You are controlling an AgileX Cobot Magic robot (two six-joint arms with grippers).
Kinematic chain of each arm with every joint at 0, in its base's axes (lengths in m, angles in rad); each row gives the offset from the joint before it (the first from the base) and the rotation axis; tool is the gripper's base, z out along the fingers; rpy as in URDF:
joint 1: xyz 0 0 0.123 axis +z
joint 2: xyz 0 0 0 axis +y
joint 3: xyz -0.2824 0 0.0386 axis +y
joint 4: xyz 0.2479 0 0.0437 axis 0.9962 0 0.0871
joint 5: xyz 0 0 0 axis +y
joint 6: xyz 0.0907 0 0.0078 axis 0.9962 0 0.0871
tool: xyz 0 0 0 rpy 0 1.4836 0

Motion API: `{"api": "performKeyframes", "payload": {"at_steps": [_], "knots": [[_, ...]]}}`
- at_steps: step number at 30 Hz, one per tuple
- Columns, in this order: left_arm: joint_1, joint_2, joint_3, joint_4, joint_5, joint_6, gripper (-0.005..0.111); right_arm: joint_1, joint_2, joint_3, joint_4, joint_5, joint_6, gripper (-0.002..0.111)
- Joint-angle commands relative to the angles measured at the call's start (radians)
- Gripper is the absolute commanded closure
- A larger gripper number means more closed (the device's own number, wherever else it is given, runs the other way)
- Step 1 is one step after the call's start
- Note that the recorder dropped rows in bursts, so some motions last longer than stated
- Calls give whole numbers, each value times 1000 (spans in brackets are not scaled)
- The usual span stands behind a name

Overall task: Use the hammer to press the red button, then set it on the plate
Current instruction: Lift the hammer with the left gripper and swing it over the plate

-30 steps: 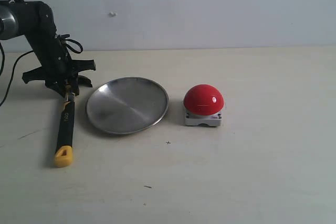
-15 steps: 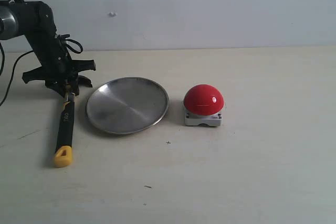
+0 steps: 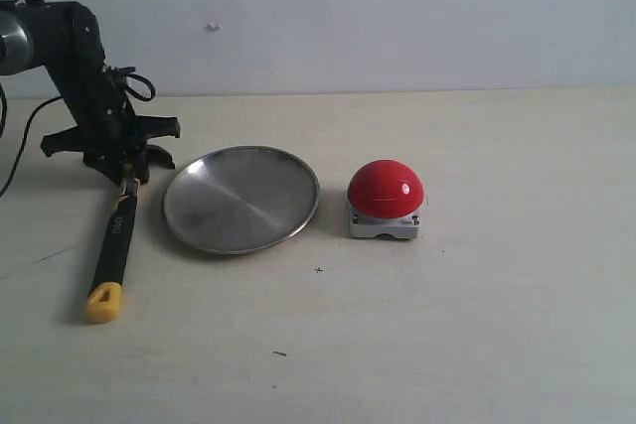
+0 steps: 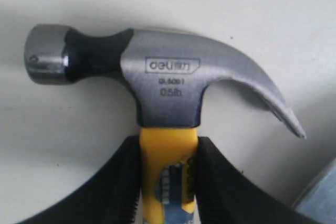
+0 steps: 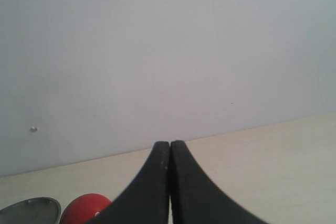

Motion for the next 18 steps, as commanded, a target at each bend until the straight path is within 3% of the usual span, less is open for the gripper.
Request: {"api": "performKeyframes", "payload": {"at_steps": [1, 11, 18], "knots": [[18, -14, -7, -102, 29, 75, 107, 4, -6, 5, -4, -3, -4, 108], [44, -52, -7, -283, 36, 196, 107, 4, -6, 5, -4, -3, -4, 108], [46, -54, -7, -307, 41, 218, 107, 4, -6, 5, -4, -3, -4, 108]]}}
